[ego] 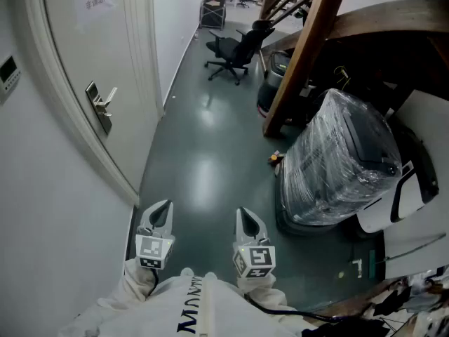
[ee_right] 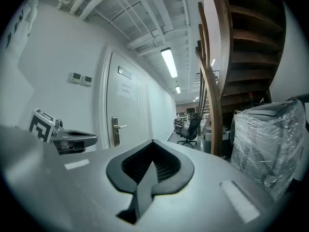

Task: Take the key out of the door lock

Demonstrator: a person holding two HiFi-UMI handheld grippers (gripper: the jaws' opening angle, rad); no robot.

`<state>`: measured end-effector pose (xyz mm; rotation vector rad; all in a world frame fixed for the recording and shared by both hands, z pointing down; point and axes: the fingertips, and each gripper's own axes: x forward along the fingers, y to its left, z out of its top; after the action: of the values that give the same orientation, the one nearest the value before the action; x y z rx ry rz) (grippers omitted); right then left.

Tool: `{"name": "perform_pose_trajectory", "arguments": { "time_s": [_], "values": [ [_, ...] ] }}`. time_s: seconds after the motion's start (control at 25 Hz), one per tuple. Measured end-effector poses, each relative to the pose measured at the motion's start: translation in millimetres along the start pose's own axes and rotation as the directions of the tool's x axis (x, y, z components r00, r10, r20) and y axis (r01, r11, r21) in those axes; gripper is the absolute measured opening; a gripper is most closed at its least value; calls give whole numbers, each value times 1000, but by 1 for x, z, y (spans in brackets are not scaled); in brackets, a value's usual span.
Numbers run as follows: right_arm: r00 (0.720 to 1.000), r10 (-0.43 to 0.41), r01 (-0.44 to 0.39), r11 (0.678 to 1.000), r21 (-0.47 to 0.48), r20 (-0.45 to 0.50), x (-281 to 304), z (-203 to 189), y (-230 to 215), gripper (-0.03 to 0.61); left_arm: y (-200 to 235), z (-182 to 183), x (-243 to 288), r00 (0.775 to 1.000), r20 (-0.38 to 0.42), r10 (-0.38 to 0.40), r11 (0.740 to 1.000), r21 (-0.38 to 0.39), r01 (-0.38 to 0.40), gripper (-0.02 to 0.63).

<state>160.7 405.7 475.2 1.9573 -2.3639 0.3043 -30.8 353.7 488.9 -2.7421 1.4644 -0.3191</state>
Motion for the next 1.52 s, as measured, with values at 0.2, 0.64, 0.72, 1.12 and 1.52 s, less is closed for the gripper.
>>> {"name": "perform_pose_trajectory", "arguments": {
  "time_s": [0.2, 0.64, 0.72, 1.12, 1.52],
  "values": [
    [1000, 4, -4, 1000, 4, -8, 0, -4, 11, -2, 3, -2, -6, 1000, -2, -7, 1000, 8, 7, 0],
    [1000, -4, 3, 999, 47, 3, 1, -5, 30, 0, 16, -17, -19, 999, -5, -37, 999, -16, 37, 0],
    [1000, -5, 4, 999, 46, 11, 4, -5, 36, 0, 19, -20, -20, 999, -3, -45, 999, -16, 45, 0],
    [1000, -8, 8, 999, 46, 2, 17, -6, 47, 0, 35, -20, -17, 998, 13, -55, 998, -13, 55, 0],
    [1000, -10, 10, 998, 55, -1, 57, -7, 32, 0, 48, -28, 18, 998, -11, -57, 998, -13, 57, 0]
  ]
}}
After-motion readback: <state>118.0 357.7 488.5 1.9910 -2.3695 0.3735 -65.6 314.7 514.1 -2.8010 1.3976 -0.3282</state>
